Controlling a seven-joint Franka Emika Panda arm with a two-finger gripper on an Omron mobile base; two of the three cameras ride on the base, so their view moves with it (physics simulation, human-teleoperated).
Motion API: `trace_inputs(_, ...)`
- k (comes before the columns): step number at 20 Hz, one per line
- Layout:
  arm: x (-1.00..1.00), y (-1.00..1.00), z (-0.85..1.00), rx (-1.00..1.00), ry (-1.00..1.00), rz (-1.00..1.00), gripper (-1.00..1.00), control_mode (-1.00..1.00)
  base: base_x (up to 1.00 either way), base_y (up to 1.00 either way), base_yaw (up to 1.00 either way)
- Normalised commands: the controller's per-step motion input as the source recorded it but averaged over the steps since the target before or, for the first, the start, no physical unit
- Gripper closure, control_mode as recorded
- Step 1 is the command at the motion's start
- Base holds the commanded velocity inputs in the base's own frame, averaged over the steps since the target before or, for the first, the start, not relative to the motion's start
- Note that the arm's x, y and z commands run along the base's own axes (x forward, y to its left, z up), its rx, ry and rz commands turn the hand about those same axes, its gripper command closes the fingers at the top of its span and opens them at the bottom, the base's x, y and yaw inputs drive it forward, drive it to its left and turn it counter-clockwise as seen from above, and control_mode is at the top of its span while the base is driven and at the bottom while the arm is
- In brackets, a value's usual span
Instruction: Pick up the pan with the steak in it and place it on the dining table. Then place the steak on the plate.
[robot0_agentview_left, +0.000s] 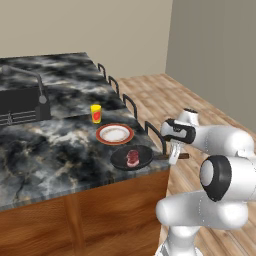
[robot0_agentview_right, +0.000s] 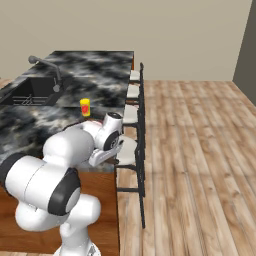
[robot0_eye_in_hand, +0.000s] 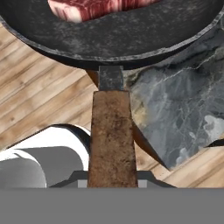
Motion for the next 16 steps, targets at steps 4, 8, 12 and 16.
trace_inputs(4, 0.12, -0.04, -0.31, 0.00, -0.15, 0.05, 1.00, -1.00, 0.00, 0.00, 0.00)
trace_inputs(8, 0.09, -0.01, -0.24, 0.00, -0.13, 0.03, 1.00, -1.00, 0.00, 0.00, 0.00)
trace_inputs(12, 0.02, 0.00, -0.06, 0.00, -0.05, 0.01, 1.00, -1.00, 0.00, 0.00, 0.00)
trace_inputs(16, 0.18, 0.00, -0.03, 0.00, 0.00, 0.00, 1.00, -1.00, 0.00, 0.00, 0.00)
